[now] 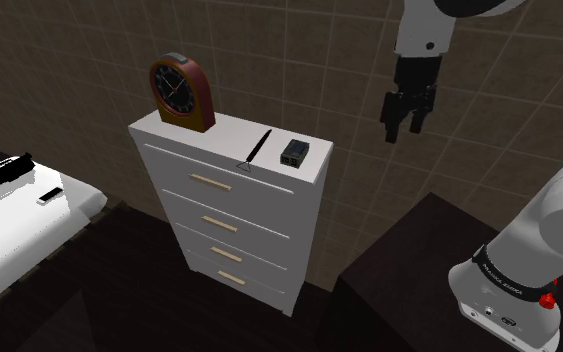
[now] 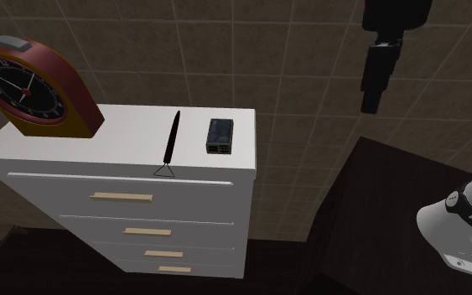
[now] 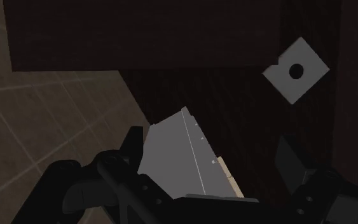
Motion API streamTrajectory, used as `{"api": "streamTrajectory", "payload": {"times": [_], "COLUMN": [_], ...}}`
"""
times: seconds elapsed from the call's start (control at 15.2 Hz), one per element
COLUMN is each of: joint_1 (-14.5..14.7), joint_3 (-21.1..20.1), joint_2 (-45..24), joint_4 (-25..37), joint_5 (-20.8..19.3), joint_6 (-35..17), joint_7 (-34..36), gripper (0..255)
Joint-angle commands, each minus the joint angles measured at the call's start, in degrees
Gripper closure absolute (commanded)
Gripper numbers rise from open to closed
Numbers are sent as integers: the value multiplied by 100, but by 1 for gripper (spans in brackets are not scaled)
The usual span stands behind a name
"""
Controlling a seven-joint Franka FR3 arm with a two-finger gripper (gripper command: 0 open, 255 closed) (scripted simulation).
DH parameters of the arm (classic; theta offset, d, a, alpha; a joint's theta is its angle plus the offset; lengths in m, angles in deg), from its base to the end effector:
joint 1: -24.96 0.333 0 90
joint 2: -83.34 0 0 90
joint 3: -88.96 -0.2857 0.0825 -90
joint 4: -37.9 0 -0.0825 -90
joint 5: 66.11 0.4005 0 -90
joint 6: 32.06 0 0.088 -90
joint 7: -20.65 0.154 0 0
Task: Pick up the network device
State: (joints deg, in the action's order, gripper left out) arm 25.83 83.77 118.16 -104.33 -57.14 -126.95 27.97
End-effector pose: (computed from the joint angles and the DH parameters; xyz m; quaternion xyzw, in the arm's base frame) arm 0.3608 0.0590 0.4039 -0.9920 0.0369 0.1141 0.0389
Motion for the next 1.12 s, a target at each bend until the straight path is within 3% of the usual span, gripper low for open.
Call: {"api": "streamTrajectory", "payload": {"times": [0.0, 0.53, 1.06], "joint_1": [-13, -129, -228], "joint_3": [-164, -681, -920], "joint_2": [-330, -1866, -3581], "joint_4": [3, 383, 1275], "joint_5": [87, 88, -468], "joint_6": [-462, -2051, -3231], "joint_7": [289, 1407, 2686], "gripper": [0, 0, 0]}}
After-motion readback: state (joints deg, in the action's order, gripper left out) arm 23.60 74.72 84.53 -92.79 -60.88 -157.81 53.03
